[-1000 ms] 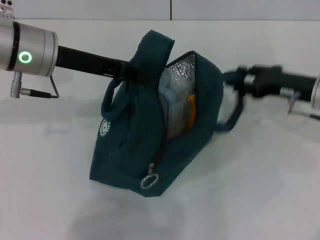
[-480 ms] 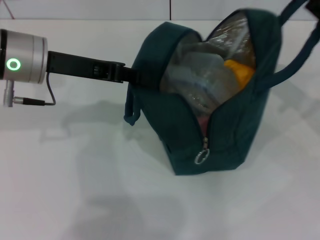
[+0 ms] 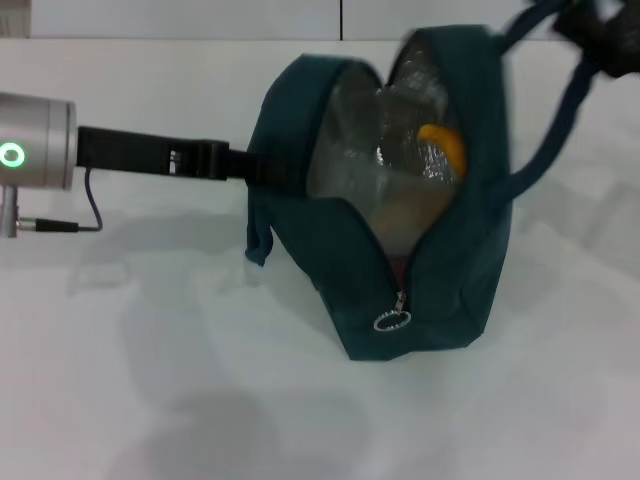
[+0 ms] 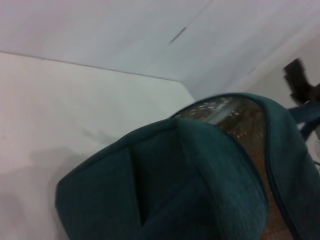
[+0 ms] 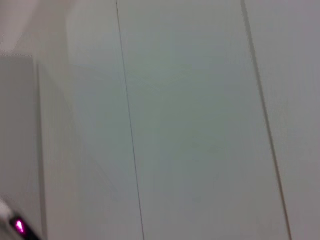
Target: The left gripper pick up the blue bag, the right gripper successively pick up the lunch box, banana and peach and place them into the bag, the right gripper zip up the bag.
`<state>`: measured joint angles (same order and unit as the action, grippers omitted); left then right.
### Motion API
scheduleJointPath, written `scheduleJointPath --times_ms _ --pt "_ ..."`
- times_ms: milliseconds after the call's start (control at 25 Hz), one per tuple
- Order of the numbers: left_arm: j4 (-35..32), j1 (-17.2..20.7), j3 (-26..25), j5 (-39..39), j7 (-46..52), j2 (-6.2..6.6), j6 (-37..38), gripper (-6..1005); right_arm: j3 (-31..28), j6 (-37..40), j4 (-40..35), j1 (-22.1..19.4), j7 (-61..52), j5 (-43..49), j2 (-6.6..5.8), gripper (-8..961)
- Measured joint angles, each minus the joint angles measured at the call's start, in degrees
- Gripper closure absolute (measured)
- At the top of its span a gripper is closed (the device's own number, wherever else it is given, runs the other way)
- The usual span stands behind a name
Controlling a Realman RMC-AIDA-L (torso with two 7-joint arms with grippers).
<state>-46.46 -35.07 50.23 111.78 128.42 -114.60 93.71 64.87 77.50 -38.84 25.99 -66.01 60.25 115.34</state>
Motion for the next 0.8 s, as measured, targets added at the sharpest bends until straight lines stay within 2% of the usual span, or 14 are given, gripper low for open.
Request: scheduleJointPath --times_ms 160,320,520,560,680,800 --pt "0.73 0.83 0.00 0.27 -1.53 0.02 -1.05 909 3.12 -7.42 0.15 1.86 -4.03 5.65 -0.12 442" --pt "0.54 1.15 -0.08 0.29 -1.67 0.20 -1.08 907 2.57 -7.52 -1.45 0.33 -7.85 9.91 -0.32 443" --pt "0.60 0.99 -0.43 0.30 -1.70 0.44 -1.07 903 -2.58 0.81 -6.03 -4.74 -10.45 9.02 -0.44 445" --pt "0.60 0.87 -0.43 0.31 -1.69 0.47 -1.08 902 -3.57 2.41 -6.66 -5.47 -12.01 9.19 -0.71 445" --pt "0.45 0.70 -0.43 0.31 -1.70 0.49 -1.07 900 -5.93 8.61 -8.05 -7.22 -18.28 9.71 -2.99 446" --pt "0.59 0.62 -0.41 0.31 -1.72 0.54 -1.07 898 -10.23 17.98 -7.28 -7.96 -17.75 9.01 -3.43 447"
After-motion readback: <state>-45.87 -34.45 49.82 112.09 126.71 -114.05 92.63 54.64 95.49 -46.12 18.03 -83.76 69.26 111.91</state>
